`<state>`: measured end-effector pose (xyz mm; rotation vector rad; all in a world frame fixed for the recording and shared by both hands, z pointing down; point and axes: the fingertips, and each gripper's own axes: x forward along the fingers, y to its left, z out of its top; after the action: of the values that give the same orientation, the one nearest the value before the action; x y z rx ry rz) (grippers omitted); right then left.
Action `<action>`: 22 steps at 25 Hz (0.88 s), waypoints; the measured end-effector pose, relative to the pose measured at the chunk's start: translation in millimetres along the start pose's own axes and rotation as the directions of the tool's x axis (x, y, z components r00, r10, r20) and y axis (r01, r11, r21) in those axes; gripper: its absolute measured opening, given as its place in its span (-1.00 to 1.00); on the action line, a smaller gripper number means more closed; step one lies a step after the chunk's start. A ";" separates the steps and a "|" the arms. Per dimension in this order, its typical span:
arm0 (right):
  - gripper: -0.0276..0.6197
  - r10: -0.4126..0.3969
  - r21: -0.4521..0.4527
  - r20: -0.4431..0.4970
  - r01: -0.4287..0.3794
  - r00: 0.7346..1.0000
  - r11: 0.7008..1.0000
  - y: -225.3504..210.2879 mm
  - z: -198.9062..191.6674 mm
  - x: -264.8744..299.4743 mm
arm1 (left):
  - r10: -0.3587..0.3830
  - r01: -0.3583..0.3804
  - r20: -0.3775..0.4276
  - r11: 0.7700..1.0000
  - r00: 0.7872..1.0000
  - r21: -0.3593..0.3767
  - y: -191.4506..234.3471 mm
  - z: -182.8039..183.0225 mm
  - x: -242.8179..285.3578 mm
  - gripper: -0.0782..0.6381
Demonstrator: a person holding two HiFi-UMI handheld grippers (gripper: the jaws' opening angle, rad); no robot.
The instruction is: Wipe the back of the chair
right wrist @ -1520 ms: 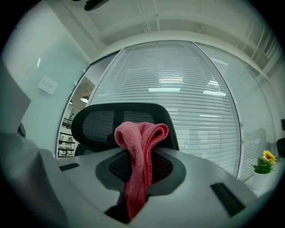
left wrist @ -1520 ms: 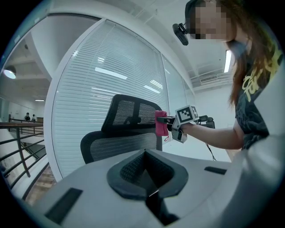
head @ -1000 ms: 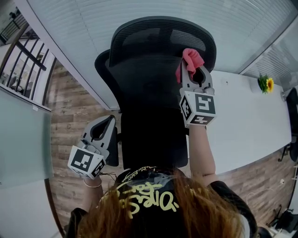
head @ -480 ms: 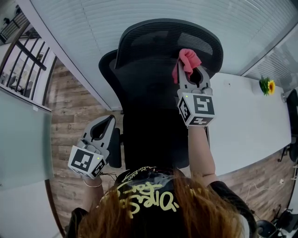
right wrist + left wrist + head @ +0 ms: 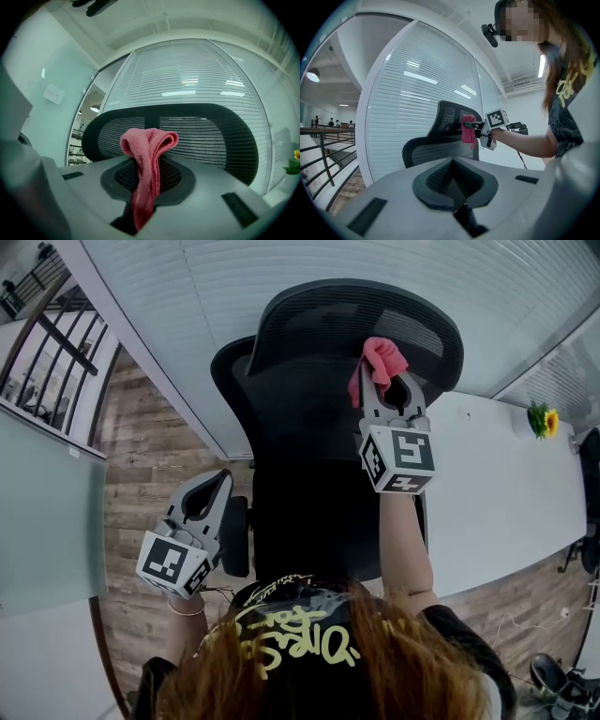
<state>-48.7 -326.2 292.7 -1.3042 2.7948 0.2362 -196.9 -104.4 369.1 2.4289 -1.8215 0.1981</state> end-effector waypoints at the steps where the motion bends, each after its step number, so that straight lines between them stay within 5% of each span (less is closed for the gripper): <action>1: -0.71 0.002 0.002 0.000 -0.002 1.000 1.000 1.9 0.3 0.9 | 0.001 -0.001 0.000 1.000 1.000 0.000 1.1 -0.1 -1.0 -0.80; 22: -0.71 0.040 0.005 -0.021 -0.040 0.999 0.999 37.8 7.6 16.6 | 0.010 -0.010 0.004 1.000 1.000 0.000 22.2 1.0 -17.1 -0.80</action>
<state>-88.5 -313.7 287.9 -1.2589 2.8393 0.2193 -222.9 -94.6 365.4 2.4232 -1.8355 0.1941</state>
